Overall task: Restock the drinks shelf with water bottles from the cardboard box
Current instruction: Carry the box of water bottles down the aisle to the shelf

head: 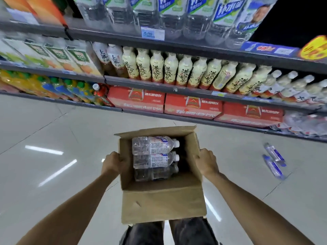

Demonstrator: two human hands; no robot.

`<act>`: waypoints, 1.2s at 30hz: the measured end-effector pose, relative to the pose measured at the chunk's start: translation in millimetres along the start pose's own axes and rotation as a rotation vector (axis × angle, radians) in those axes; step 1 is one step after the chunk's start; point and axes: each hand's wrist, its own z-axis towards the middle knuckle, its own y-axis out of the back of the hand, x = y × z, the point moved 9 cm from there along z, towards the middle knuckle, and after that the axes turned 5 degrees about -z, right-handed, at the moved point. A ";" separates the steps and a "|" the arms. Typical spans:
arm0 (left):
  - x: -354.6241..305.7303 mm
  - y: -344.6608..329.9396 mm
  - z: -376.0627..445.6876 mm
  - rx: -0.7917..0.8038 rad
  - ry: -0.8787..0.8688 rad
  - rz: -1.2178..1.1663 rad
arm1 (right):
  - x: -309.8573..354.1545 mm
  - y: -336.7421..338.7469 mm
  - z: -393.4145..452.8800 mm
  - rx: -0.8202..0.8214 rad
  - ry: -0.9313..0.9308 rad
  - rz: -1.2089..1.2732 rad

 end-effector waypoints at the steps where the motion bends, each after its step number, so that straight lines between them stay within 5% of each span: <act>1: -12.0 -6.3 3.9 0.014 -0.009 0.008 | -10.8 0.5 2.5 -0.007 -0.022 0.008; 14: -118.1 -91.1 17.4 0.182 -0.022 -0.006 | -121.8 37.7 34.5 -0.006 -0.218 0.087; 36: -223.5 -263.3 121.5 0.221 -0.176 0.148 | -270.5 -23.5 151.0 -0.118 -0.421 0.222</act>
